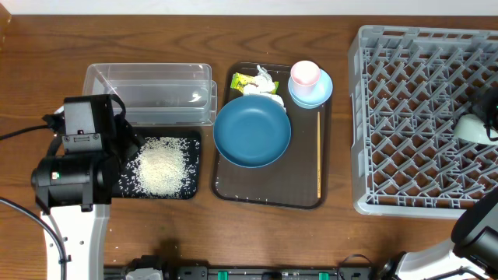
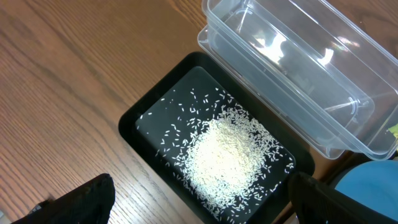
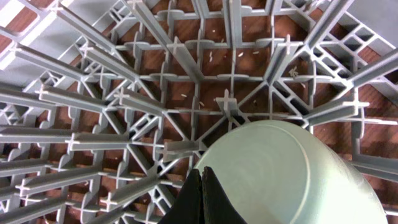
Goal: Sort waste into correct bins and load items into the dishwasher rack
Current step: 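Release the green bowl and withdraw the right gripper upward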
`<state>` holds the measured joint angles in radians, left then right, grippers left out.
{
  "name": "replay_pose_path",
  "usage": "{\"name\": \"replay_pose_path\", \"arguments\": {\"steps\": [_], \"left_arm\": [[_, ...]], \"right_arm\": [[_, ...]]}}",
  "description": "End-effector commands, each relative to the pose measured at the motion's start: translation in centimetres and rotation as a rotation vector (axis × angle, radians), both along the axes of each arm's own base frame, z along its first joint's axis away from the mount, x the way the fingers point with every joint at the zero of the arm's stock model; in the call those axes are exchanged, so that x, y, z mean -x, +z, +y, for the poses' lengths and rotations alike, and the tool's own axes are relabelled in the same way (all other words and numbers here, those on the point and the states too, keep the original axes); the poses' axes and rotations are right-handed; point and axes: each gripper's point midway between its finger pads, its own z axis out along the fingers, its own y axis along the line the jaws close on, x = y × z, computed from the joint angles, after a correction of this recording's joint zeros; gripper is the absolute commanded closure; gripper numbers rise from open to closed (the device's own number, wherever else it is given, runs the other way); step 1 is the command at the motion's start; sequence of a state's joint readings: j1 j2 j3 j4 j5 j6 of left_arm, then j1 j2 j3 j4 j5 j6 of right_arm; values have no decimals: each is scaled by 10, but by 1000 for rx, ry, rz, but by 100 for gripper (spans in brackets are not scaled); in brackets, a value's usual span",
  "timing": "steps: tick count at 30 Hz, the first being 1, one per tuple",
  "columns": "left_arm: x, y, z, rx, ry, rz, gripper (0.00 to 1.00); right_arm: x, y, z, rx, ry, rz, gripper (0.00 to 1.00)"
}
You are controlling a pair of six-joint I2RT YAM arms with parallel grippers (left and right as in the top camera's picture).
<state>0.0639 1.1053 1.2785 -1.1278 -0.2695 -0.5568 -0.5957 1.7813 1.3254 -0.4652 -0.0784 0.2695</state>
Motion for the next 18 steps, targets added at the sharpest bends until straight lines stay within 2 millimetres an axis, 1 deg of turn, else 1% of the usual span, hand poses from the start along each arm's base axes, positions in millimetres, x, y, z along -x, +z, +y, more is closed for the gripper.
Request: {"name": "replay_pose_path", "arguments": {"steps": [1,7,9,11,13,18], "left_arm": [[0,4,5,-21,15,-1,9],[0,4,5,-21,15,-1,9],[0,4,5,-21,15,-1,9],[0,4,5,-21,15,-1,9],[0,4,5,-21,15,-1,9],[0,4,5,-21,15,-1,9]], "right_arm": [[4,24,2,42,6,-24,99],[21,65,0,107,-52,-61,99],[26,73,3,110,-52,-66,99],[28,73,5,105,-51,-57,99],[30,66,6,93,-47,-32,99],[29,38,4,63,-44,33,99]]}}
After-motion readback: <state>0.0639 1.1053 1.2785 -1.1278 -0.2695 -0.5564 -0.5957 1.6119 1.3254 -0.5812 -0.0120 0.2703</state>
